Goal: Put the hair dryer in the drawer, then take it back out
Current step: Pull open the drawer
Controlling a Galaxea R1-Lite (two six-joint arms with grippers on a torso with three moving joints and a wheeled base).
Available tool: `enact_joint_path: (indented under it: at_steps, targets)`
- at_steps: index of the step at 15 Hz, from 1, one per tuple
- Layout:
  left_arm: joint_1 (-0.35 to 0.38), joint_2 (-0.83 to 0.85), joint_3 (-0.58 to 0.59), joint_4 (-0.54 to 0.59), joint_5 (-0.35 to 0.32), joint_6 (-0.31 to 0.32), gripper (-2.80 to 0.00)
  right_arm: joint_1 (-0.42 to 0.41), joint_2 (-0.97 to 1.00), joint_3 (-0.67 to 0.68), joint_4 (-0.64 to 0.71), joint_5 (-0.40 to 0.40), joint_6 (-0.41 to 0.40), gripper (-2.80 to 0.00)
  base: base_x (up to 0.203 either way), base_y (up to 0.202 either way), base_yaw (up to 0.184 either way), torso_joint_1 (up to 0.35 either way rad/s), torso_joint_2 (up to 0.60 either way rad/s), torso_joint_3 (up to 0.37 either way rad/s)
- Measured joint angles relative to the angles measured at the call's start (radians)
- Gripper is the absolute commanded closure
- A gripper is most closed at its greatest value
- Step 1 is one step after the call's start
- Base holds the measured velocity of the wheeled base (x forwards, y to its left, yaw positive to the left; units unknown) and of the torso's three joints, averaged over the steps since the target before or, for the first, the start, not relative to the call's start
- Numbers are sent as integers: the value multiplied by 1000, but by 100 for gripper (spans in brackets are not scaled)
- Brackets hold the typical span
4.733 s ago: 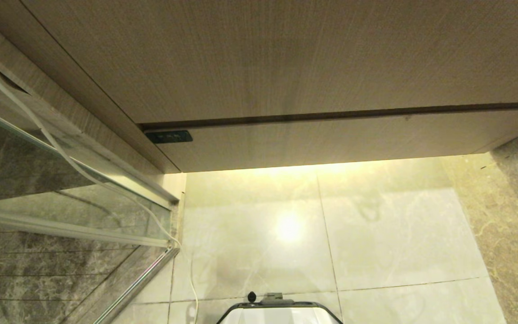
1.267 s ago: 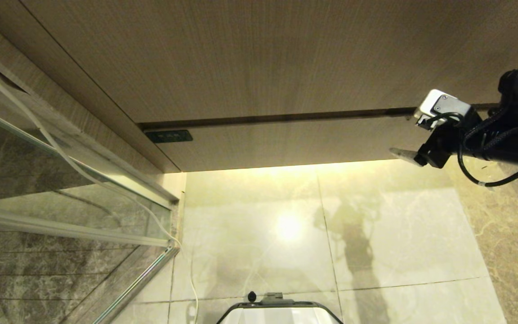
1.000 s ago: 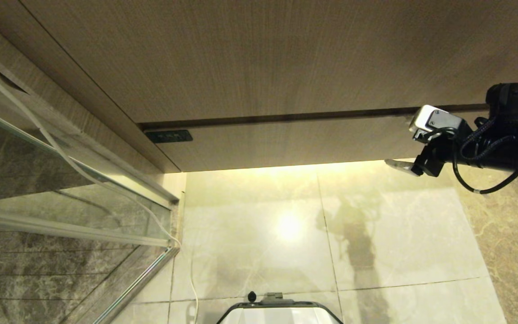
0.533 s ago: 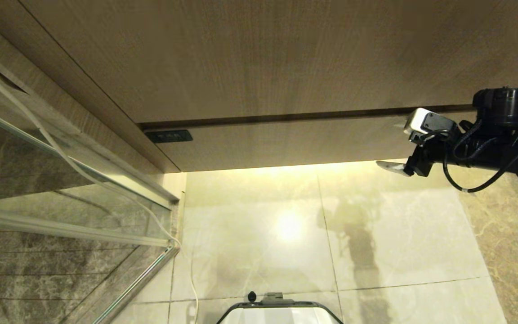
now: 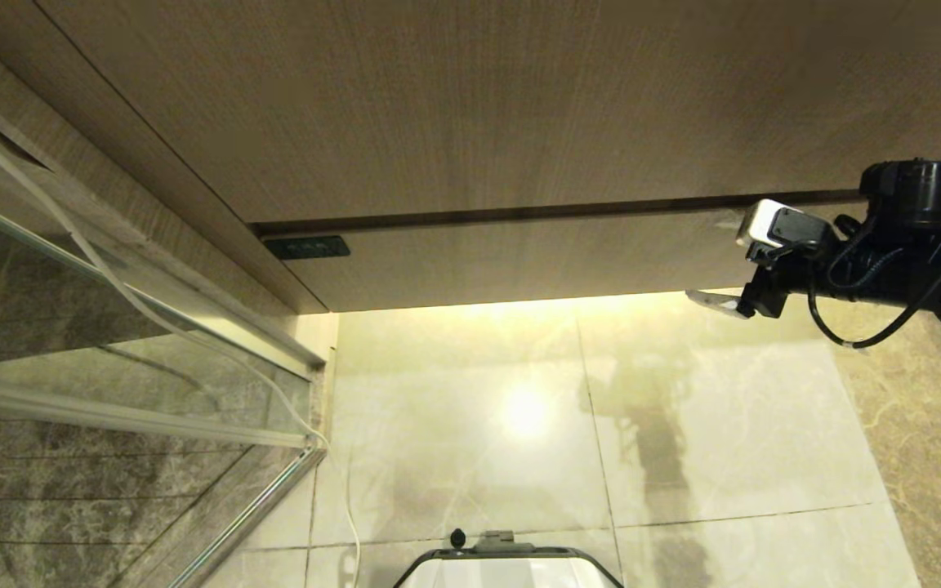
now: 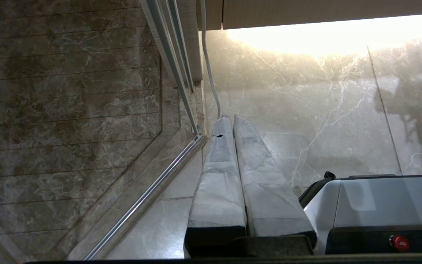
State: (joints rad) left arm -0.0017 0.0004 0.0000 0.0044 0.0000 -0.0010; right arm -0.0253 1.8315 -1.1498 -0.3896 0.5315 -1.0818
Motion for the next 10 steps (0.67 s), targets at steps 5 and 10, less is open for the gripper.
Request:
enact_joint_path:
  at_steps: [5,10]
  targets:
    - [0,0,0,0,0,0,0,-38,-5,0,30,130,-187,-280,0,0,0,0,0,0]
    - [0,0,0,0,0,0,0,-57,14,-51,63,184,-249,-280,0,0,0,0,0,0]
